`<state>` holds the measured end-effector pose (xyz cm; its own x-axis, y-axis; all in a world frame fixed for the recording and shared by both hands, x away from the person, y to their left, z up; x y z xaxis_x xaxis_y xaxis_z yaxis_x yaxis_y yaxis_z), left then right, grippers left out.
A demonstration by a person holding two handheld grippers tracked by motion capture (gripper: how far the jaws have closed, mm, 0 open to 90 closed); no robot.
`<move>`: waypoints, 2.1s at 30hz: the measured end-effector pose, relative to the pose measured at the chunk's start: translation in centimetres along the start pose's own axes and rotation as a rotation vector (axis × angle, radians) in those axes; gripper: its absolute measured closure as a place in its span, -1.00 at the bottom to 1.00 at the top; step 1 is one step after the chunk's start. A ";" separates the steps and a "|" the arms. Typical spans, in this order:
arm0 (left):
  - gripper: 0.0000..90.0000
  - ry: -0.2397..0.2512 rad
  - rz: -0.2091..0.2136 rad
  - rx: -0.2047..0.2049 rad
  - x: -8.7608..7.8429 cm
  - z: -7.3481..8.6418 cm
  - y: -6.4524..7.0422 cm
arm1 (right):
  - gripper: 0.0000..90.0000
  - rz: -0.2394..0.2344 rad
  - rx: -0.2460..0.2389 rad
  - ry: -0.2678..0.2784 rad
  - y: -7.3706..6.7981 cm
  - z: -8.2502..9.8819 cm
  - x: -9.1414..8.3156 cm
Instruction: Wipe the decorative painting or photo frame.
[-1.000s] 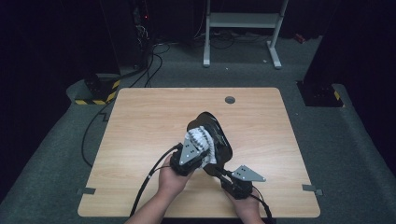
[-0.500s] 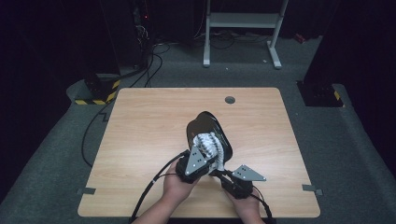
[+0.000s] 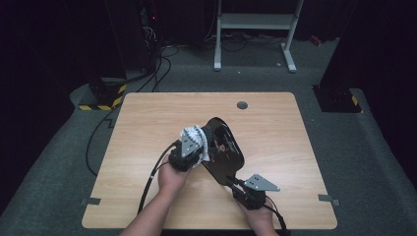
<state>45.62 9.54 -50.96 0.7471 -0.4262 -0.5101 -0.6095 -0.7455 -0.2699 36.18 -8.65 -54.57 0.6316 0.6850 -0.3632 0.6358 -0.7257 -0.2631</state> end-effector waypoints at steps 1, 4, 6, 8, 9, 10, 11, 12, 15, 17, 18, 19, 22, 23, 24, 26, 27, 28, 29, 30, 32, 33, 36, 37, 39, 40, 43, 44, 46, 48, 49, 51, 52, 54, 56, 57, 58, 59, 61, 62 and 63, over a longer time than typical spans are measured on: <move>0.69 -0.015 -0.005 0.000 0.3 0.3 -0.3 | 0.74 -0.001 0.000 0.000 0.0 0.0 0.0; 0.69 -0.040 -0.011 -0.008 0.9 1.0 -0.8 | 0.74 -0.006 0.002 0.002 0.0 0.0 0.0; 0.69 -0.054 -0.009 -0.008 1.2 1.3 -0.9 | 0.74 -0.006 0.001 0.001 0.0 0.0 0.0; 0.69 -0.058 -0.003 -0.012 1.3 1.5 -0.7 | 0.73 -0.006 0.001 0.000 0.0 0.0 0.0; 0.69 -0.063 0.005 -0.012 1.4 1.7 -0.5 | 0.73 -0.006 0.000 0.000 0.0 0.0 0.0; 0.69 -0.065 0.008 -0.010 1.4 1.8 -0.3 | 0.73 -0.005 -0.001 0.000 0.0 0.0 0.0; 0.69 -0.067 0.013 -0.006 1.4 1.9 0.0 | 0.73 -0.005 -0.002 -0.001 0.0 0.0 0.0; 0.69 -0.069 0.021 0.001 1.4 2.0 0.3 | 0.73 -0.005 -0.003 -0.001 0.0 0.0 0.1; 0.70 -0.067 0.048 0.027 1.2 2.1 1.8 | 0.73 -0.004 -0.003 -0.002 0.0 0.1 0.1; 0.70 -0.059 0.065 0.058 0.8 2.1 3.0 | 0.73 -0.002 -0.004 -0.002 0.0 0.1 0.1; 0.70 -0.054 0.073 0.071 0.6 2.1 3.5 | 0.72 -0.001 -0.004 -0.002 0.0 0.1 0.1; 0.70 -0.047 0.083 0.082 0.4 2.0 4.1 | 0.73 -0.001 -0.004 -0.002 0.0 0.1 0.1; 0.69 -0.026 0.114 0.107 -0.2 1.8 5.8 | 0.73 0.000 -0.003 -0.002 0.0 0.1 0.1; 0.69 -0.022 0.118 0.113 -0.3 1.8 6.1 | 0.73 0.001 -0.003 -0.002 0.0 0.1 0.1; 0.69 -0.019 0.126 0.121 -0.5 1.7 6.5 | 0.73 0.001 -0.003 -0.002 0.0 0.1 0.1; 0.69 -0.008 0.143 0.129 -0.8 1.6 7.2 | 0.73 0.001 -0.003 -0.001 0.0 0.1 0.1; 0.69 -0.004 0.152 0.136 -1.0 1.5 7.5 | 0.73 0.001 -0.002 -0.001 0.0 0.1 0.1; 0.69 0.000 0.163 0.151 -1.2 1.5 8.0 | 0.73 0.002 -0.003 -0.001 0.0 0.1 0.1; 0.69 0.003 0.169 0.157 -1.3 1.5 8.3 | 0.73 0.002 -0.002 -0.002 0.0 0.1 0.1; 0.69 0.004 0.174 0.168 -1.5 1.5 8.6 | 0.74 0.001 -0.001 -0.002 0.0 0.1 0.1; 0.69 0.009 0.178 0.169 -1.6 1.5 8.6 | 0.75 -0.001 -0.002 -0.002 0.0 0.1 0.1; 0.69 0.010 0.182 0.162 -1.5 1.5 8.4 | 0.75 -0.002 -0.002 -0.002 0.0 0.1 0.1; 0.69 0.008 0.170 0.135 -1.2 1.6 7.5 | 0.75 -0.001 0.002 -0.003 0.1 0.1 0.1; 0.69 0.008 0.166 0.123 -1.0 1.6 7.0 | 0.75 -0.001 0.001 -0.002 0.1 0.1 0.1; 0.69 0.007 0.154 0.102 -0.7 1.6 6.1 | 0.75 0.000 0.002 -0.003 0.1 0.1 0.1; 0.69 0.004 0.143 0.085 -0.5 1.7 5.3 | 0.74 -0.001 0.002 -0.003 0.1 0.1 0.1; 0.69 -0.012 0.101 0.048 0.2 2.1 3.5 | 0.75 -0.001 0.002 -0.003 0.1 0.1 0.1; 0.69 -0.026 0.089 0.041 0.4 2.3 2.9 | 0.75 -0.002 0.002 -0.003 0.1 0.1 0.1; 0.69 -0.044 0.073 0.025 0.8 2.5 2.0 | 0.74 -0.003 0.001 -0.003 0.0 0.1 0.1; 0.69 -0.052 0.046 0.015 1.0 2.5 0.9 | 0.74 -0.003 0.000 -0.003 0.0 0.1 0.1; 0.69 -0.048 0.039 0.006 1.0 2.5 0.7 | 0.74 -0.004 0.000 -0.003 0.0 0.1 0.1; 0.69 -0.065 0.028 0.006 1.2 2.6 0.2 | 0.74 -0.004 0.002 -0.005 0.0 0.1 0.1; 0.69 -0.072 0.023 0.012 1.3 2.6 0.1 | 0.74 -0.004 0.002 -0.005 0.0 0.1 0.1; 0.69 -0.075 0.026 0.010 1.4 2.7 0.2 | 0.74 -0.005 0.003 -0.004 0.0 0.1 0.1; 0.69 -0.082 0.036 0.017 1.3 2.8 0.6 | 0.74 -0.005 0.002 -0.005 0.0 0.1 0.1; 0.69 -0.079 0.044 0.019 1.2 2.7 0.9 | 0.74 -0.005 0.003 -0.005 0.0 0.1 0.1; 0.69 -0.079 0.049 0.024 1.1 2.7 1.2 | 0.74 -0.005 0.002 -0.004 0.0 0.1 0.1; 0.69 -0.073 0.062 0.036 0.9 2.7 1.7 | 0.74 -0.006 0.002 -0.005 0.0 0.1 0.1; 0.69 -0.067 0.081 0.052 0.7 2.6 2.7 | 0.74 -0.006 0.002 -0.004 0.0 0.1 0.1; 0.69 -0.062 0.091 0.068 0.5 2.6 3.3 | 0.74 -0.005 0.002 -0.004 0.0 0.1 0.1; 0.69 -0.059 0.105 0.079 0.3 2.6 3.9 | 0.74 -0.005 0.002 -0.005 0.0 0.1 0.1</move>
<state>42.78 7.80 -54.29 0.6626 -0.4670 -0.5856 -0.7042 -0.6548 -0.2745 36.22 -8.57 -54.70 0.6263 0.6884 -0.3659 0.6381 -0.7223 -0.2666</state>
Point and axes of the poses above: each handheld gripper's, and its own axes: x roughly forward along the jaws, z roughly out of its underside, y roughly to its right, the point moved 7 cm from there along x, roughly forward along the jaws, and after that the axes turned 8 degrees about x, right-handed, at the moved point
